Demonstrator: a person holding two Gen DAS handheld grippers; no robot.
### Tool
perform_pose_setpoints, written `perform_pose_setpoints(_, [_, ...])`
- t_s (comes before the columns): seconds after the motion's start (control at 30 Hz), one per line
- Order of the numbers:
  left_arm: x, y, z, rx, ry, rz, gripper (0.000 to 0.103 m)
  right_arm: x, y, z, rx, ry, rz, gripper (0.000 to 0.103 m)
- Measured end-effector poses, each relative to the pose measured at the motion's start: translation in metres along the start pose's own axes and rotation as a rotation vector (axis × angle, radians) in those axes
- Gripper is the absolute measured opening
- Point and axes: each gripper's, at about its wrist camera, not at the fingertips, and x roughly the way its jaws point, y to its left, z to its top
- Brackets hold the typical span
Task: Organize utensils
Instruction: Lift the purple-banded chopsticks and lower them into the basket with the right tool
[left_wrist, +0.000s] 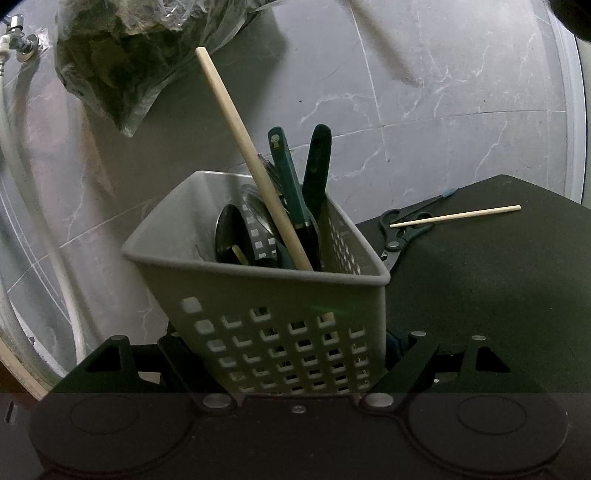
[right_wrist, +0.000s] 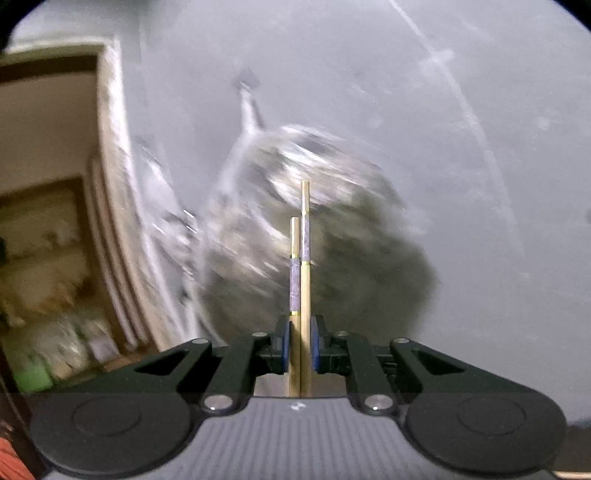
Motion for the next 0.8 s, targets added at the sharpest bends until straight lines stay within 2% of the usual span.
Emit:
perform_pose_setpoints(0.1, [0.000, 0.000, 0.001, 0.005, -0.001, -0.003, 0.083, 0.015, 0.016, -0.007, -0.034, -0.057, 0.057, 0.013])
perform_pose_setpoints(0.27, [-0.001, 0.001, 0.000, 0.005, -0.007, -0.004, 0.083, 0.042, 0.028, -0.040, -0.095, -0.077, 0.076, 0.013])
perform_pose_setpoints(0.53, [0.001, 0.000, -0.001, 0.006, -0.015, -0.003, 0.083, 0.047, 0.039, -0.094, -0.214, 0.040, 0.052, 0.013])
perform_pose_setpoints(0.8, [0.002, 0.001, -0.001, 0.010, -0.015, -0.003, 0.083, 0.037, 0.038, -0.120, -0.233, 0.163, 0.036, 0.016])
